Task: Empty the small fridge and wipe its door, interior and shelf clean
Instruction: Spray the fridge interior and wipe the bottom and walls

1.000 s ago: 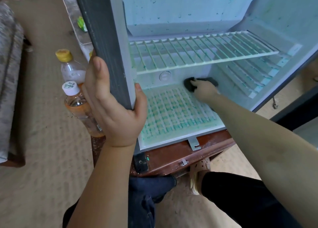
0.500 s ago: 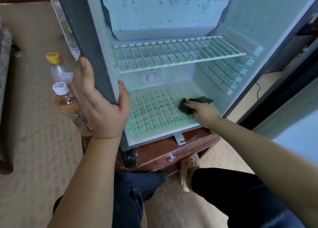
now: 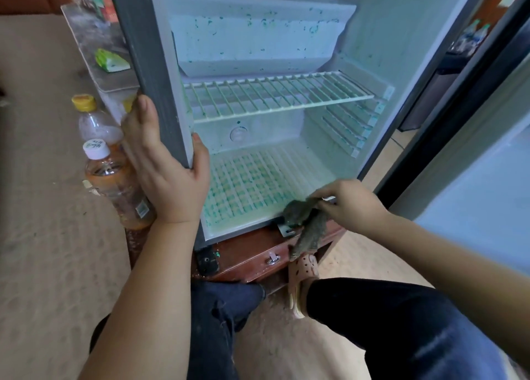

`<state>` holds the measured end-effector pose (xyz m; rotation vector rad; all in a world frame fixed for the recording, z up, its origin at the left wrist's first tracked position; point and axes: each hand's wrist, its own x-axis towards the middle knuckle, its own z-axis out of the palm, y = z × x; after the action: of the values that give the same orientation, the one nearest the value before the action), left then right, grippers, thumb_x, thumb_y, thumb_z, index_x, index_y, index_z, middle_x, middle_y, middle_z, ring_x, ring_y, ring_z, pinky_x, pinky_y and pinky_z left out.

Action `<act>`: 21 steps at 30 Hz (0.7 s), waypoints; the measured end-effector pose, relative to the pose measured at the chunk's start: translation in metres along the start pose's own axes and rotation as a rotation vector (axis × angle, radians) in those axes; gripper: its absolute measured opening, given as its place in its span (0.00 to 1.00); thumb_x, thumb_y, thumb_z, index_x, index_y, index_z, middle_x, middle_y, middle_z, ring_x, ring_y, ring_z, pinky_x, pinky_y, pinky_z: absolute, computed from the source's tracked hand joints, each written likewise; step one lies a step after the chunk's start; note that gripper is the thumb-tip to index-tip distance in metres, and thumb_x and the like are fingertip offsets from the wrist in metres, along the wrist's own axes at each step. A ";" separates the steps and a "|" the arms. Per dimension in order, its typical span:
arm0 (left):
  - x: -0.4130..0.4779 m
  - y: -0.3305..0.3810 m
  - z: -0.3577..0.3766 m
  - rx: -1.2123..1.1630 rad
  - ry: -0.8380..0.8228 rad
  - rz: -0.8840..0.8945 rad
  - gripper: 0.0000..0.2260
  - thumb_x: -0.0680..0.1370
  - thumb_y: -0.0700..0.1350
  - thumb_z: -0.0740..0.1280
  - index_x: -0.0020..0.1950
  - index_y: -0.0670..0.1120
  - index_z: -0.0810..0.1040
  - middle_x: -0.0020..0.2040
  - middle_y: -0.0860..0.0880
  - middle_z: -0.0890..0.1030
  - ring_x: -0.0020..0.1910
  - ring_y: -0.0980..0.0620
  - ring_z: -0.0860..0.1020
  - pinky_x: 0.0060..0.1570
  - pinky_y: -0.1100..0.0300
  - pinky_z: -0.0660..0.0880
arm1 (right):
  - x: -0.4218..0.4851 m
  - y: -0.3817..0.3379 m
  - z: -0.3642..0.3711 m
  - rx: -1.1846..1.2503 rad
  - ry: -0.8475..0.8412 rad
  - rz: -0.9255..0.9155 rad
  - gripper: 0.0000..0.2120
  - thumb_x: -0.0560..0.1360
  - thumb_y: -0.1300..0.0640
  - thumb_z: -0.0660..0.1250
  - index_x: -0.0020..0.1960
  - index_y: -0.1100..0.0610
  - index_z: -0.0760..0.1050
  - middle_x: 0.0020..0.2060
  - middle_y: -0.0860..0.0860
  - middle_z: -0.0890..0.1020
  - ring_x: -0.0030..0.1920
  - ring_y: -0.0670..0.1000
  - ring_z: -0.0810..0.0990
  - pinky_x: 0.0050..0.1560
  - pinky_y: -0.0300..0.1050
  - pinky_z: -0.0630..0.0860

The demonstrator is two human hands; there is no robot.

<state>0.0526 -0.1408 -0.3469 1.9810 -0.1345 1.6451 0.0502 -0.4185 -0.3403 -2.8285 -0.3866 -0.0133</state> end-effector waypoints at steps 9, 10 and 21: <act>0.002 0.002 -0.004 -0.006 -0.026 -0.018 0.26 0.79 0.41 0.66 0.72 0.41 0.56 0.70 0.43 0.62 0.70 0.38 0.67 0.71 0.46 0.64 | -0.019 0.010 0.001 -0.123 0.180 -0.025 0.07 0.78 0.59 0.62 0.53 0.52 0.78 0.46 0.51 0.81 0.48 0.57 0.78 0.39 0.49 0.76; 0.002 0.002 -0.004 -0.001 -0.023 -0.014 0.26 0.79 0.41 0.66 0.72 0.41 0.57 0.70 0.43 0.62 0.70 0.38 0.67 0.71 0.46 0.64 | -0.015 0.011 0.000 -0.157 0.138 0.021 0.08 0.80 0.57 0.60 0.56 0.52 0.76 0.45 0.52 0.80 0.46 0.57 0.78 0.38 0.49 0.75; 0.004 0.004 -0.002 0.035 0.010 0.017 0.24 0.78 0.39 0.66 0.70 0.39 0.59 0.69 0.41 0.63 0.69 0.40 0.66 0.71 0.49 0.63 | 0.044 0.004 0.050 0.060 0.057 0.059 0.20 0.72 0.53 0.54 0.57 0.53 0.81 0.58 0.54 0.80 0.61 0.57 0.75 0.61 0.41 0.68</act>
<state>0.0499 -0.1426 -0.3416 2.0021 -0.1199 1.6789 0.0923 -0.3965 -0.3871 -2.7718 -0.2858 -0.0688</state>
